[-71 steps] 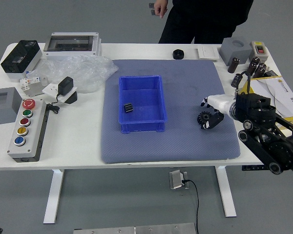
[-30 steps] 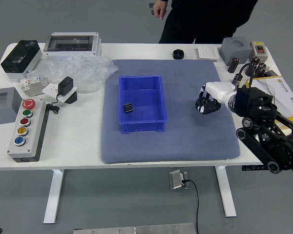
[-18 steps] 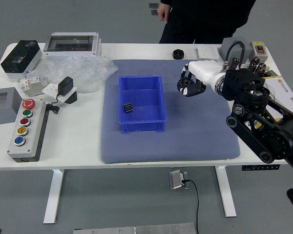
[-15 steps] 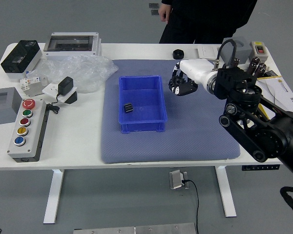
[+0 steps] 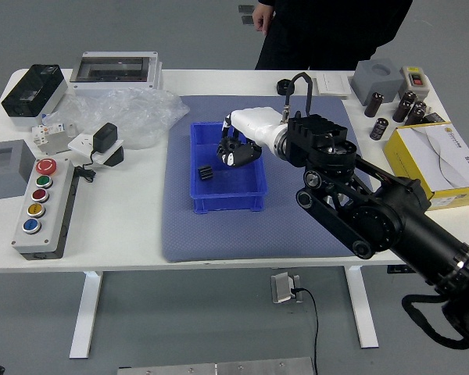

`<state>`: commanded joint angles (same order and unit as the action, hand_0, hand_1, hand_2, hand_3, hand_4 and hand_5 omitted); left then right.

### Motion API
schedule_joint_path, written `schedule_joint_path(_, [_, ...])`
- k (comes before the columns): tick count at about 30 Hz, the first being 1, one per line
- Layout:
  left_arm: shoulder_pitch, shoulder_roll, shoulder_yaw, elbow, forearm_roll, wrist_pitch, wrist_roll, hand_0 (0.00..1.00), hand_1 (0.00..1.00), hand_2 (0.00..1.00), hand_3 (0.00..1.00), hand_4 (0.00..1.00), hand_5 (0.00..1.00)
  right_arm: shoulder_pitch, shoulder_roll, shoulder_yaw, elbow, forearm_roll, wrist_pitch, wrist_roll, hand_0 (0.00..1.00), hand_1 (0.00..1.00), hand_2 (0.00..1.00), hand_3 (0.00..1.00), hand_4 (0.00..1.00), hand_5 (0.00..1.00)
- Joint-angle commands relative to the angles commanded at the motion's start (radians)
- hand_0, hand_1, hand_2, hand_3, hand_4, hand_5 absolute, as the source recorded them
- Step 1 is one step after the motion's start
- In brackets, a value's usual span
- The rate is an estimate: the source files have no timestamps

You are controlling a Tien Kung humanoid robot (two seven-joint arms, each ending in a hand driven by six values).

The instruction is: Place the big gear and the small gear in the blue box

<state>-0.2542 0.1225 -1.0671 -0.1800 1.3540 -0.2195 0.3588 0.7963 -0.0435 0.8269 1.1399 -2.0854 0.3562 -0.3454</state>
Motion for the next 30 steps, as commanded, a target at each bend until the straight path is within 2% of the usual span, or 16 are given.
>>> schedule_joint_path(5, [0.000, -0.001, -0.001, 0.000, 0.001, 0.000, 0.001, 0.891, 0.886, 0.879, 0.896, 0.830, 0.692, 0.004, 0.007, 0.015, -0.029, 0.010, 0.006, 0.012, 0.709, 0.695, 0.767, 0.855, 0.779, 0.451])
schedule_joint_path(6, [-0.001, -0.001, -0.001, 0.000, 0.001, 0.000, 0.001, 0.891, 0.886, 0.878, 0.896, 0.830, 0.691, 0.005, 0.007, 0.020, -0.032, 0.010, 0.006, 0.014, 0.829, 0.787, 0.884, 0.939, 0.856, 0.516])
schedule_joint_path(11, [-0.001, -0.002, 0.000, 0.000, 0.000, -0.001, 0.000, 0.891, 0.886, 0.878, 0.896, 0.830, 0.691, 0.008, 0.001, 0.044, -0.029, 0.012, 0.006, 0.018, 0.829, 0.787, 0.884, 0.939, 0.856, 0.516])
schedule_joint_path(12, [-0.001, -0.003, 0.000, 0.000, 0.000, -0.001, 0.001, 0.891, 0.886, 0.878, 0.895, 0.831, 0.690, 0.007, -0.002, 0.051, -0.025, 0.013, 0.006, 0.018, 0.833, 0.799, 0.887, 0.943, 0.892, 0.556])
schedule_joint_path(15, [-0.002, -0.002, 0.000, 0.000, -0.001, -0.001, 0.000, 0.891, 0.886, 0.878, 0.895, 0.831, 0.690, -0.002, -0.015, 0.075, -0.004, 0.009, 0.004, 0.017, 0.833, 0.799, 0.887, 0.943, 0.892, 0.556])
schedule_joint_path(22, [0.000, -0.001, 0.000, 0.000, -0.006, 0.001, 0.000, 0.890, 0.886, 0.878, 0.895, 0.833, 0.691, -0.061, -0.100, 0.204, 0.090, -0.004, -0.013, 0.017, 0.827, 0.784, 0.867, 0.910, 0.887, 0.557])
schedule_joint_path(29, [-0.001, 0.000, -0.003, 0.000, -0.007, 0.003, -0.002, 0.890, 0.886, 0.878, 0.894, 0.834, 0.691, -0.137, -0.175, 0.345, 0.140, 0.012, -0.048, 0.027, 0.818, 0.775, 0.856, 0.897, 0.864, 0.549])
schedule_joint_path(30, [-0.002, 0.000, -0.003, 0.000, -0.008, 0.003, -0.002, 0.890, 0.886, 0.877, 0.894, 0.836, 0.692, -0.145, -0.180, 0.359, 0.145, 0.016, -0.054, 0.029, 0.825, 0.788, 0.867, 0.900, 0.720, 0.487])
